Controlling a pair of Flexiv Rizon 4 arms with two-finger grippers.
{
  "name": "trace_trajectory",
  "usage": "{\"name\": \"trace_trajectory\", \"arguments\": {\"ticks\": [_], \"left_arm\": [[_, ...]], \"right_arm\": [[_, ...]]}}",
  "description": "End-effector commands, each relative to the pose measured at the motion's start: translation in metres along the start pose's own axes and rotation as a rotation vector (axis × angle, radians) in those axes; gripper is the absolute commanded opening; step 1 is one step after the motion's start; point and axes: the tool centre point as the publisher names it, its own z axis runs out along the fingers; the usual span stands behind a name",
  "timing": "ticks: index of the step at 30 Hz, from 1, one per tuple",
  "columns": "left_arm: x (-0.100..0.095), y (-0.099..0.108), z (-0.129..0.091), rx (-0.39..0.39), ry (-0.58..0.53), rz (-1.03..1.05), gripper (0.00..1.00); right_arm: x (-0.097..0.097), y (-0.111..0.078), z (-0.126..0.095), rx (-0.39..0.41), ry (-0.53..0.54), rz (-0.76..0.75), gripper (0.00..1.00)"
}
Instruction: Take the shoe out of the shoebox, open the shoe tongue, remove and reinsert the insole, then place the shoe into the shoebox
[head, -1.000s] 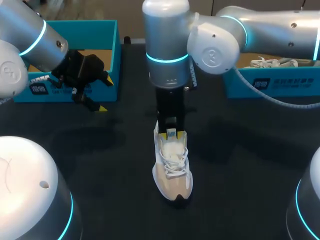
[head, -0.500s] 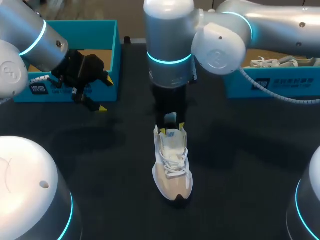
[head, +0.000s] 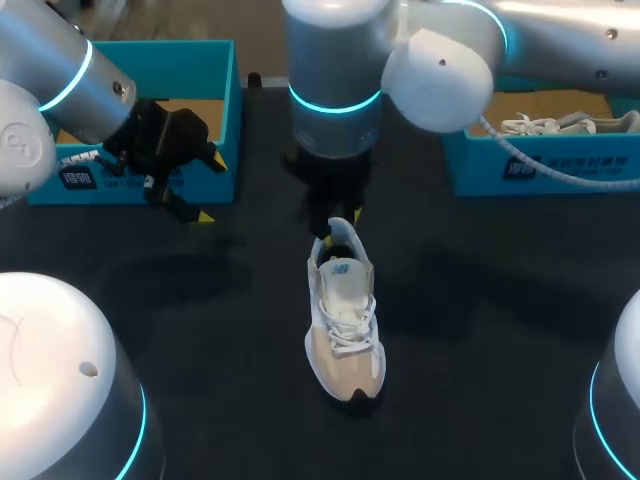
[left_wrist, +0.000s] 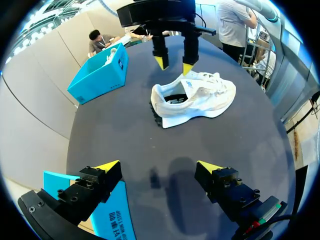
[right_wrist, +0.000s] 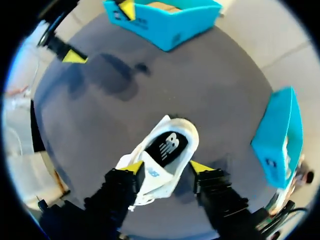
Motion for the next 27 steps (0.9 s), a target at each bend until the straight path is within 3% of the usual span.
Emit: {"name": "trace_trajectory", "arguments": {"ticks": [1,5,9,27], "left_arm": [[0.001,0.0,0.0,-0.002,-0.001,0.001,1.0],[0.001,0.0,0.0,-0.002,-0.001,0.001,1.0],[0.001,0.0,0.0,-0.002,-0.001,0.001,1.0],[0.001,0.0,0.0,-0.002,-0.001,0.001,1.0]], "right_arm": [[-0.001,0.012,0.0,-0.007,-0.019,-0.18,0.87],[-0.008,0.014,-0.001,-0.028,-0.035,-0.222,0.89],[-0.012,0.015,0.006,-0.058,-0.022,-0.268,1.0],[-0.018,0.015,0.012,-0.07,-0.032,-0.314,1.0]]}}
